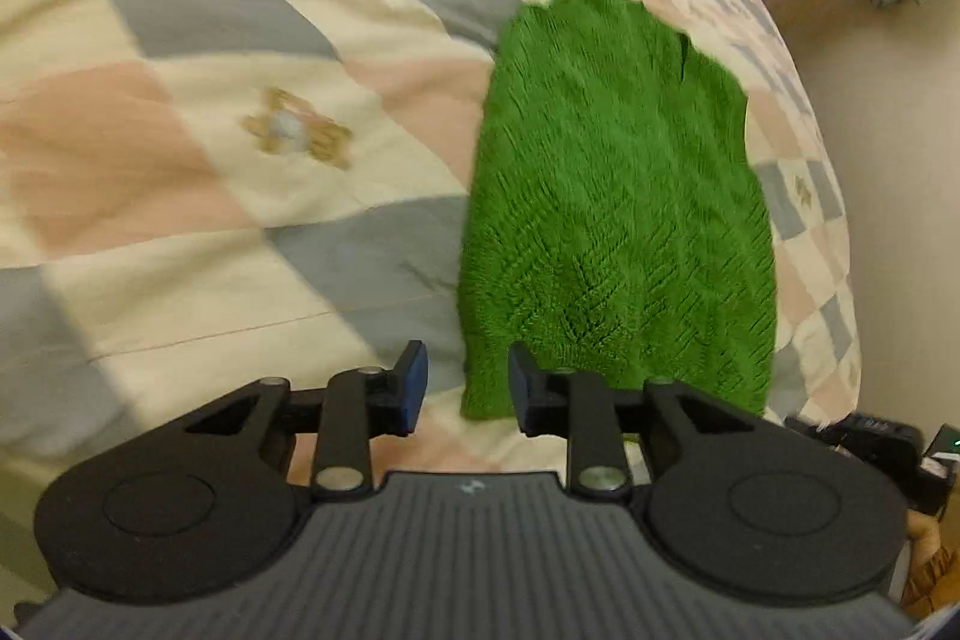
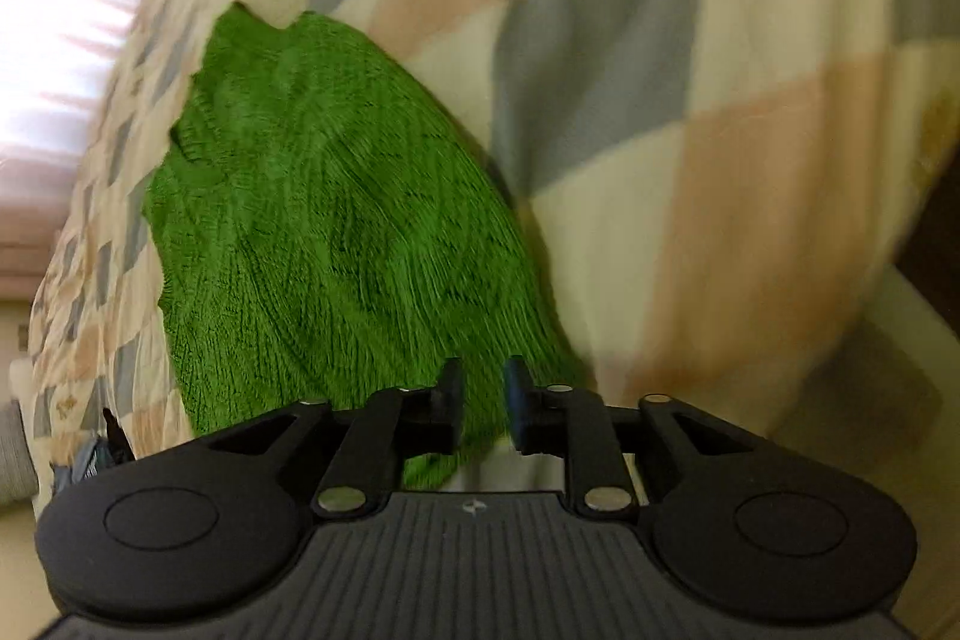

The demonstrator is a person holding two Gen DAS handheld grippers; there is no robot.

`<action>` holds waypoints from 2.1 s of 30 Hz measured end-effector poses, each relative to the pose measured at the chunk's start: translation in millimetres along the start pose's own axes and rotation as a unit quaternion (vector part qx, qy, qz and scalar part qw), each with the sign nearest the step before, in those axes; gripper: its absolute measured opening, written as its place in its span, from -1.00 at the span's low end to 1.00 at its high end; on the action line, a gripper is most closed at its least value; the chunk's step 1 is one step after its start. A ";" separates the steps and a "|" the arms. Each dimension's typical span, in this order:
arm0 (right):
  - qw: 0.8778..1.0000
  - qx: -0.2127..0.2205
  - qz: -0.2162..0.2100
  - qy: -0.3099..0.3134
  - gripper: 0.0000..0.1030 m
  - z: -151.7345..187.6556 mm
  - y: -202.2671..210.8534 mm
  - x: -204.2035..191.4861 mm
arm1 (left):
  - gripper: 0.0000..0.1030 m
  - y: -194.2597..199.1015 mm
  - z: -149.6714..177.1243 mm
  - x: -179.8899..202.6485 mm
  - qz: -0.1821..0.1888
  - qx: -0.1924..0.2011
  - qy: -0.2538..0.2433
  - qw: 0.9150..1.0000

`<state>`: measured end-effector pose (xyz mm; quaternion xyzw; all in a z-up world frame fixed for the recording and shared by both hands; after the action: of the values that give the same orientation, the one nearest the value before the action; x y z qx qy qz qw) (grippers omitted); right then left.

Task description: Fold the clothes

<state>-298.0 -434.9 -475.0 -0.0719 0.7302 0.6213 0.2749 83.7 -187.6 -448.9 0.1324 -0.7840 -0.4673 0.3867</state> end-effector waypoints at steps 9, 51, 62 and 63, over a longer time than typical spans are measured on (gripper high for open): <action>0.991 0.038 -0.094 0.086 -0.09 -32.9 -34.3 28.8 | 0.29 -80.2 7.8 -7.7 0.164 0.043 0.047 0.984; 0.961 0.085 -0.248 0.089 -0.86 8.3 11.0 53.2 | -0.83 -30.4 52.4 0.3 0.227 0.137 -0.054 0.963; 0.978 0.092 -0.164 0.090 -0.63 45.9 -10.5 110.7 | -0.78 -30.5 81.0 -26.4 0.107 0.147 -0.068 0.981; 0.978 0.105 -0.151 0.096 -0.51 46.3 -3.2 109.8 | -0.77 -20.4 80.6 -25.5 0.087 0.160 -0.081 0.980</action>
<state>-374.2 -365.8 -535.3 -0.2108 0.7954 0.4825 0.3000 38.6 -133.1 -499.5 0.0854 -0.8856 -0.3098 0.3354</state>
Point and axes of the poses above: each gripper's, at about its wrist camera, not at the fingertips, and y roughly against the way its jaws point, x to its right, z to its underside, the point moved 10 cm from there along -y, roughly the way its jaws point, and after that the axes turned 1 degree about z, right-handed, at the moved point
